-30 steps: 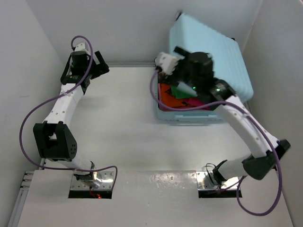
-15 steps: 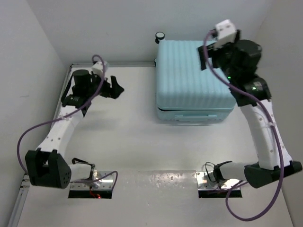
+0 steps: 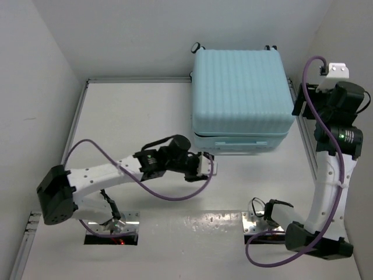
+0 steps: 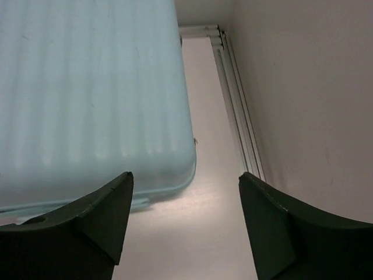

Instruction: Pack the luggage

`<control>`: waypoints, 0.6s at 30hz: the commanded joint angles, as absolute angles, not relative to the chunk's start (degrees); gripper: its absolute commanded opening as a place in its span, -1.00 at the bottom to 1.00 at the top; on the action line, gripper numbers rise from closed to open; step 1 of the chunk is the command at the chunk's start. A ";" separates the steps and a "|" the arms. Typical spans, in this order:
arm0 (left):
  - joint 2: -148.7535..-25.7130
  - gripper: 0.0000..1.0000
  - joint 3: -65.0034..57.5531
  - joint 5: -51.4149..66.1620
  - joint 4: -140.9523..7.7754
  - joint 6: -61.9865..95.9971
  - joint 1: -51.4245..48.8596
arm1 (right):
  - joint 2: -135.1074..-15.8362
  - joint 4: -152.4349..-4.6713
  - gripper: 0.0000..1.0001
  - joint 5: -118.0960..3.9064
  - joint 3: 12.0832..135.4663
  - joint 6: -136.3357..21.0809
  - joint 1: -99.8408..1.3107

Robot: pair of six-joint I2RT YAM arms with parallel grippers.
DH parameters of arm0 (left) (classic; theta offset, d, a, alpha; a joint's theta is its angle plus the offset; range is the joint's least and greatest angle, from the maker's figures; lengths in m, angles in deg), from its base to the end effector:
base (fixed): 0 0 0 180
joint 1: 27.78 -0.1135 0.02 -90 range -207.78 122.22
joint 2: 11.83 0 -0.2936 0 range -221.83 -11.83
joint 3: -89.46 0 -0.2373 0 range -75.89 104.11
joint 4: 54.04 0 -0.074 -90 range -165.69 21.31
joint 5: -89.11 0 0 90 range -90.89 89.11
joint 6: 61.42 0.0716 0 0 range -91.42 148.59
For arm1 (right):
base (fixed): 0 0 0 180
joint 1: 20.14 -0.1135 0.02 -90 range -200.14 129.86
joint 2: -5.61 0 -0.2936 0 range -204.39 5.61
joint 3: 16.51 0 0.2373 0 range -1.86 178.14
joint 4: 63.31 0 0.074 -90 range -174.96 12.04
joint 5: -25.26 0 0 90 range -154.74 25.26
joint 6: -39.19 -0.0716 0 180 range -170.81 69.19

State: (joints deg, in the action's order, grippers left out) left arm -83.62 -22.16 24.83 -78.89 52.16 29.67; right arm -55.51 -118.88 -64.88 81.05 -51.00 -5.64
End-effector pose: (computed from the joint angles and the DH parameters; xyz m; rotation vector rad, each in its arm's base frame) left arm 0.1283 -0.2587 0.3127 1.5781 1.4067 -0.8222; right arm 0.2000 -0.0519 0.4638 0.2456 1.8925 -0.1715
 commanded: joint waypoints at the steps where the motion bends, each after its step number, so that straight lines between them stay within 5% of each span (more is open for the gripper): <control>1: -88.81 -0.04 -23.07 19.94 -69.32 54.16 33.65 | -52.49 -123.65 0.43 -59.29 79.09 -52.48 -0.99; 18: -124.84 0.00 8.65 16.00 -66.49 53.55 30.67 | -50.90 -124.28 0.31 -54.19 70.65 -45.19 2.63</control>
